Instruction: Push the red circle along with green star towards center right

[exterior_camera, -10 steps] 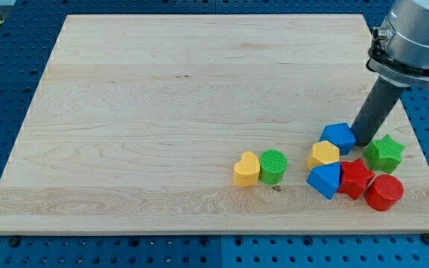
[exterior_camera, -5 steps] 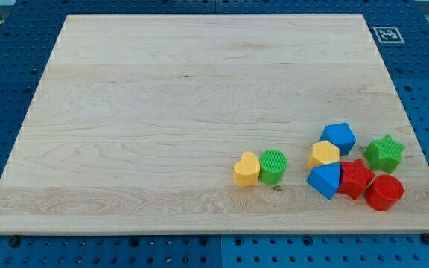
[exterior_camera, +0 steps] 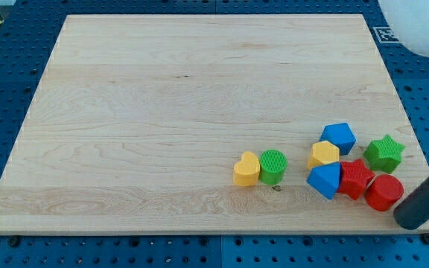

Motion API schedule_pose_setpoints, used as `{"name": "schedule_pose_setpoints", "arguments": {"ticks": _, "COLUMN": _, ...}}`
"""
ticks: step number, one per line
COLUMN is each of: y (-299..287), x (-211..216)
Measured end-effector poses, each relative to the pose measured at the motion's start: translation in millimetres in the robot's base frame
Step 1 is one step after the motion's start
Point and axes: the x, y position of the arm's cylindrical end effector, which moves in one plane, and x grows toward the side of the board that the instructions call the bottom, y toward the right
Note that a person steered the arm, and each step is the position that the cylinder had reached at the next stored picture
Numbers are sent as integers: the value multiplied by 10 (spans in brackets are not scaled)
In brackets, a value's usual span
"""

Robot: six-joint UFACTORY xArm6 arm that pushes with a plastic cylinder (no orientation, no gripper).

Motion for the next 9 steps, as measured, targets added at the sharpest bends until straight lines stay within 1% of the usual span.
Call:
{"name": "schedule_pose_setpoints", "arguments": {"ticks": 1, "y": -265, "x": 1}}
{"name": "schedule_pose_setpoints", "arguments": {"ticks": 2, "y": -397, "x": -33}}
{"name": "schedule_pose_setpoints", "arguments": {"ticks": 3, "y": -374, "x": -143}}
{"name": "schedule_pose_setpoints", "arguments": {"ticks": 5, "y": -99, "x": -213}}
{"name": "schedule_pose_setpoints", "arguments": {"ticks": 7, "y": -93, "x": -258}}
{"name": "schedule_pose_setpoints", "arguments": {"ticks": 8, "y": 191, "x": -258}}
{"name": "schedule_pose_setpoints", "arguments": {"ticks": 9, "y": 275, "x": -241}}
